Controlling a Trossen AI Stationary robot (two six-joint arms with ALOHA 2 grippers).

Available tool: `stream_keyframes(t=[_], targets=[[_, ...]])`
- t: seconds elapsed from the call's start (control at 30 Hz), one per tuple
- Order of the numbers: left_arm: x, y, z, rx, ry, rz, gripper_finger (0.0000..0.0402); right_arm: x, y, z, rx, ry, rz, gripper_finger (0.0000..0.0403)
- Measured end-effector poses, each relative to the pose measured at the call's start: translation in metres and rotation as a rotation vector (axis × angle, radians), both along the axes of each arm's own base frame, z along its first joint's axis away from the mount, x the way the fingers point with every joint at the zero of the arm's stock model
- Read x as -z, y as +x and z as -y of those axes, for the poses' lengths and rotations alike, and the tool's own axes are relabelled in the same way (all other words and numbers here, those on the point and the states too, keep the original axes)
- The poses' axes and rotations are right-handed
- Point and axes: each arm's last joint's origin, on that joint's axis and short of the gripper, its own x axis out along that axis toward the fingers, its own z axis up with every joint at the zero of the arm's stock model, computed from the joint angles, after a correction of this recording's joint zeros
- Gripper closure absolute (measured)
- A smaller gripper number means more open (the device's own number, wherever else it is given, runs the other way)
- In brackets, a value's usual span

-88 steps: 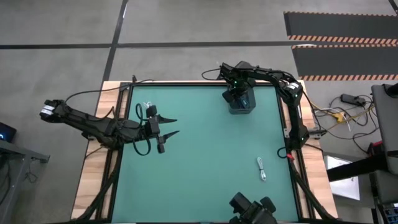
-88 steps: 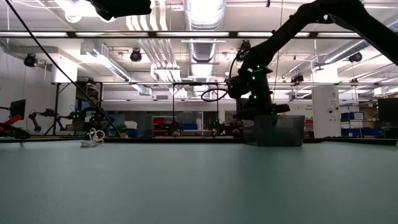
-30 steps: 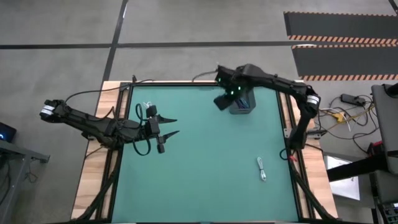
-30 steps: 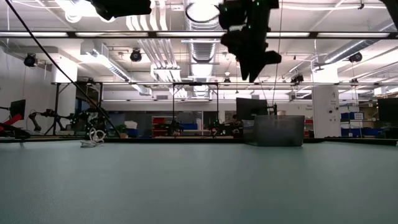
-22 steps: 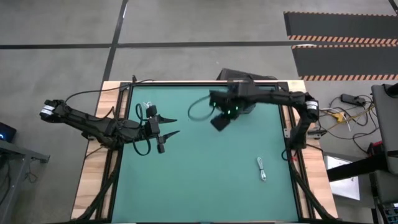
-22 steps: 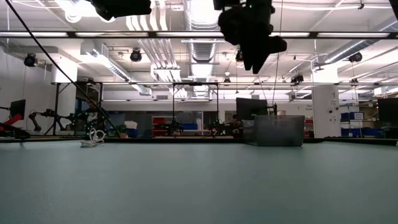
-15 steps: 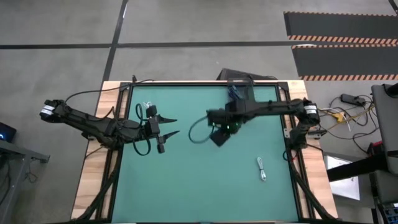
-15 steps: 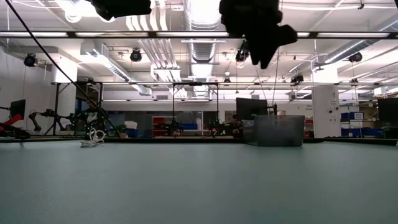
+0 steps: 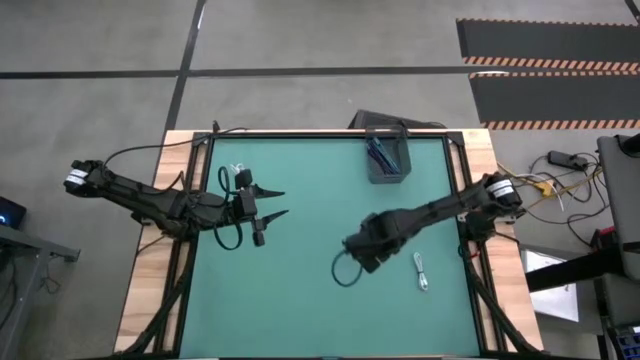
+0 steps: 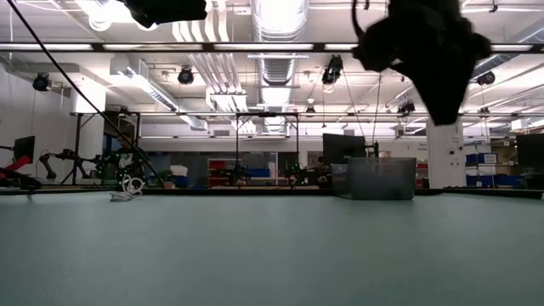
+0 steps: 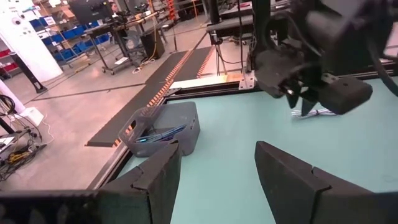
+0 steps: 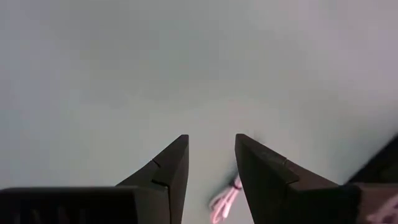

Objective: Pick and place USB-C Cables
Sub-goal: Put the bottom white charger cable into the black bin

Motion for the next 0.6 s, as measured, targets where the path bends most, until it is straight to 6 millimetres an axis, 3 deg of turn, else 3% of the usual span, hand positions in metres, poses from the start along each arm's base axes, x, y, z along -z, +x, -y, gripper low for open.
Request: stream_keyframes(t=[0.27, 0.6], targets=[[0.000, 0.000, 0.000, 0.000, 0.000, 0.000, 0.0212, 0.027, -0.033, -0.028, 0.077, -0.023, -0.107, 0.0280], [0.000, 0.000, 0.000, 0.000, 0.000, 0.000, 0.0212, 0.045, -0.074, -0.044, 0.206, -0.012, -0.063, 0.0280]])
